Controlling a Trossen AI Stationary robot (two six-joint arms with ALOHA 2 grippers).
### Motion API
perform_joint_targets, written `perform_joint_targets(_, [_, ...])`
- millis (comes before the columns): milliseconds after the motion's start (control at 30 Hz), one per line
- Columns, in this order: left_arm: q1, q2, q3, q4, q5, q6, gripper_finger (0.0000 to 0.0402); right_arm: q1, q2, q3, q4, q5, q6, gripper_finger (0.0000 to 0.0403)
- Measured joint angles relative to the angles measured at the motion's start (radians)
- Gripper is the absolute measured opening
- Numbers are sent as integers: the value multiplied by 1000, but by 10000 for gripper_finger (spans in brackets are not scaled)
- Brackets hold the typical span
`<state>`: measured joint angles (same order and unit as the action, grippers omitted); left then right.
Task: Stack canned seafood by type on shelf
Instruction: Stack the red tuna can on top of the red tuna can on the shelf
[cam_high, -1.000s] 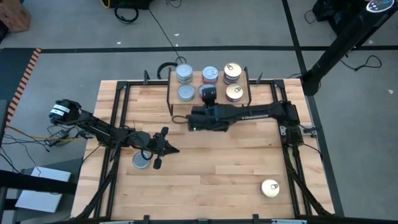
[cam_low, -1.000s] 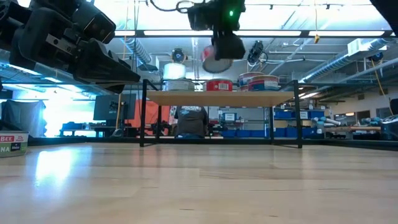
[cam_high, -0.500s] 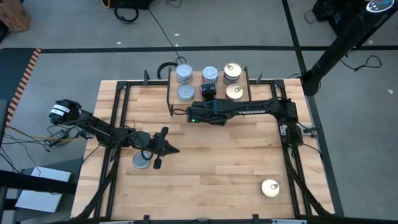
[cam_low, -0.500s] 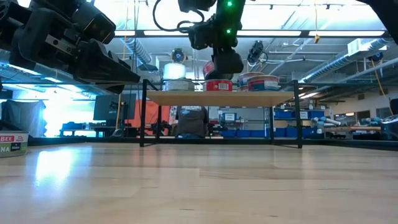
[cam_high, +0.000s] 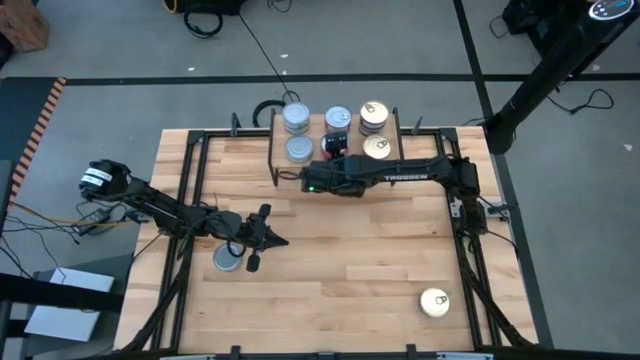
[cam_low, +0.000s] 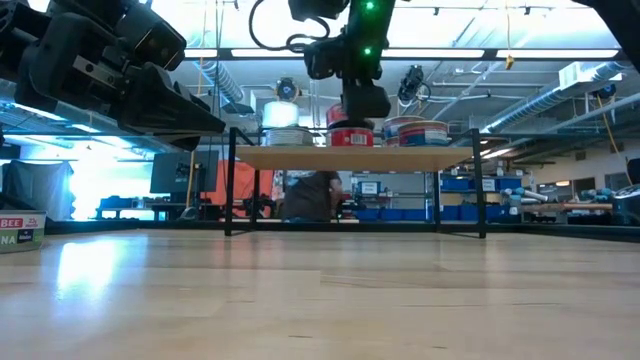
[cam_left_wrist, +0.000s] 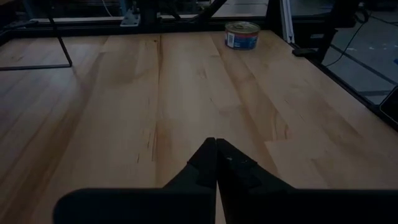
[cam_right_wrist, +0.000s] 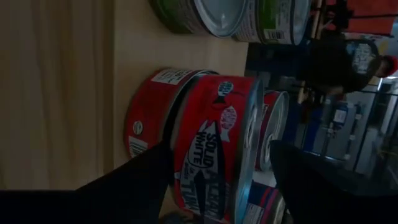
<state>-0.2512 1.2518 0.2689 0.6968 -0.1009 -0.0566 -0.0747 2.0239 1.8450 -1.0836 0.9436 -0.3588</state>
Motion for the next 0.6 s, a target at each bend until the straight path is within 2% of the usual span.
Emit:
perform_joint_targets(233, [0, 0, 0, 0, 0, 0, 10, -23, 0, 12, -10, -17, 0, 273])
perform_joint_targets(467, [0, 0, 0, 0, 0, 0, 10, -51, 2, 96, -21, -137, 52, 274])
perform_joint_targets(600, [0, 0, 0, -3, 0, 0, 10, -72, 2, 117, -55, -167, 87, 275])
